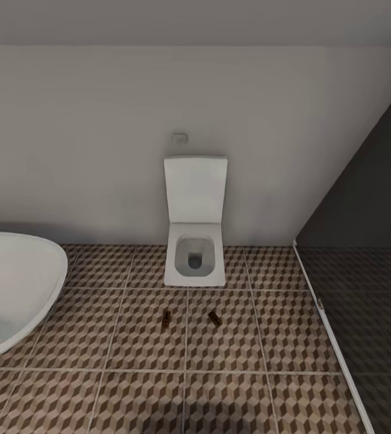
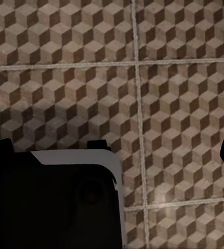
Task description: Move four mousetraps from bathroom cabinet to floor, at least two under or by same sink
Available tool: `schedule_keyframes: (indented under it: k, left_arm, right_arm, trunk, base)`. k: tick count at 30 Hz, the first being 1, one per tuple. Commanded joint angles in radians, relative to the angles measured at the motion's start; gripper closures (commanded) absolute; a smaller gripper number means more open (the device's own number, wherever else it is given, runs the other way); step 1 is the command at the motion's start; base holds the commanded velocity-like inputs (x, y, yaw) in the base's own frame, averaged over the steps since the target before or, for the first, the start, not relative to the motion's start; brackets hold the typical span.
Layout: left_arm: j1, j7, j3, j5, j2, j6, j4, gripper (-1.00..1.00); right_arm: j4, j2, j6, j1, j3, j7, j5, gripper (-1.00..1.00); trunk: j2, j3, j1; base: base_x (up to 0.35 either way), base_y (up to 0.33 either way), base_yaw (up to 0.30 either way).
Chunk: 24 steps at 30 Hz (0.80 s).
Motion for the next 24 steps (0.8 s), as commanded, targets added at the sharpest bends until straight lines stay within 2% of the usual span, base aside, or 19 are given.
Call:
schedule_keyframes:
  k: [1, 10, 24]
  left_arm:
    - [0.001, 0.006, -0.006, -0.004, -0.001, -0.003, 0.002, -1.00]
    - [0.014, 0.006, -0.006, -0.004, -0.015, 0.001, 0.002, -1.00]
    - [0.019, 0.006, -0.005, -0.004, -0.017, 0.002, 0.002, -1.00]
  right_arm:
    - [0.000, 0.001, -0.002, 0.000, 0.009, -0.007, -0.004, -1.00]
    - [0.000, 0.003, -0.001, 0.002, 0.009, -0.008, -0.007, -1.00]
    - [0.000, 0.005, -0.001, 0.002, 0.009, -0.008, -0.007, -1.00]
  trunk:
    - [-0.001, 0.000, 0.001]
    - [-0.001, 0.009, 0.001]
    - [-0.001, 0.031, 0.001]
  base:
    - [0.000, 0.000, 0.000]
    - [0.000, 0.000, 0.000]
    - [0.000, 0.000, 0.000]
